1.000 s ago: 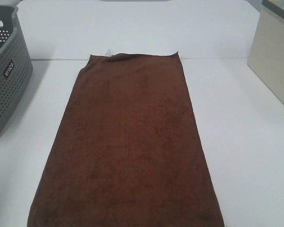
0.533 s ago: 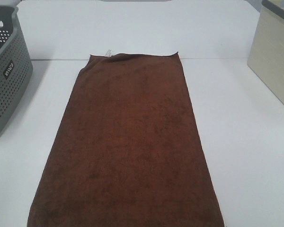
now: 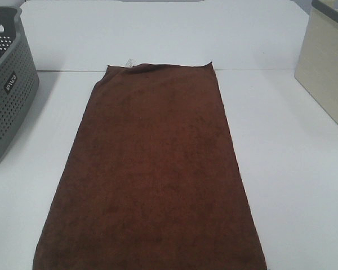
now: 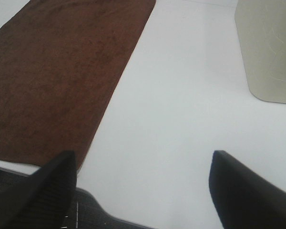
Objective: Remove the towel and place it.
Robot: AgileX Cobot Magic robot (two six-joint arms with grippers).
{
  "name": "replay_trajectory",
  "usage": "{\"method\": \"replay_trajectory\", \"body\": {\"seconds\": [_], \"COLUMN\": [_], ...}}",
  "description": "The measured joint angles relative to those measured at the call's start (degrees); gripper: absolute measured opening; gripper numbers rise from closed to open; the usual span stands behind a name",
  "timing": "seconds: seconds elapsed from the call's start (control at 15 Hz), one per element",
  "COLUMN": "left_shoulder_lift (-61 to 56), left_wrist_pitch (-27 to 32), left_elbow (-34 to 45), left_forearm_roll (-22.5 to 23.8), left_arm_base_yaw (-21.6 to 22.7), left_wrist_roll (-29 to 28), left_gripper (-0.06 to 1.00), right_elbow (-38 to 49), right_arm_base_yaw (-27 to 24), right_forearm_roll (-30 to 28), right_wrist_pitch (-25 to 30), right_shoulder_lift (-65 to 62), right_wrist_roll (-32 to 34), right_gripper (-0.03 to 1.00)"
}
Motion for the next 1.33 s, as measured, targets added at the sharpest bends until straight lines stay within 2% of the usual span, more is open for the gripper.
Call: {"method": "replay_trajectory", "body": {"seconds": [0.27,0.4,0.67,0.93,1.33], "left_shoulder_lift": [-0.6,-0.6,-0.6,-0.6,-0.6], "left_wrist_pitch": [0.6,-3.1,-4.7,-4.7,-4.7], "left_elbow": [0.8,2.0,2.8,2.8,2.8], "left_forearm_roll": [0.3,0.1,-1.0,-1.4,-2.3], "left_arm_base_yaw": [0.0,0.0,0.0,0.0,0.2], "left_wrist_roll": [0.1,-0.7,-1.4,-1.4,-1.4], "left_gripper": [0.81,0.81,0.81,0.81,0.81], "right_elbow": [1.9,2.0,2.0,2.0,2.0], "right_arm_base_yaw": [0.0,0.0,0.0,-5.4,-5.5], "right_forearm_roll": [-0.1,-0.1,0.0,0.0,0.0], "right_wrist_pitch": [-3.6,-4.0,-4.0,-4.0,-4.0], "right_shoulder_lift": [0.0,0.0,0.0,0.0,0.0], "right_wrist_roll": [-0.6,-0.6,-0.7,-0.7,-0.7], "right_gripper": [0.75,0.75,0.75,0.75,0.75]}}
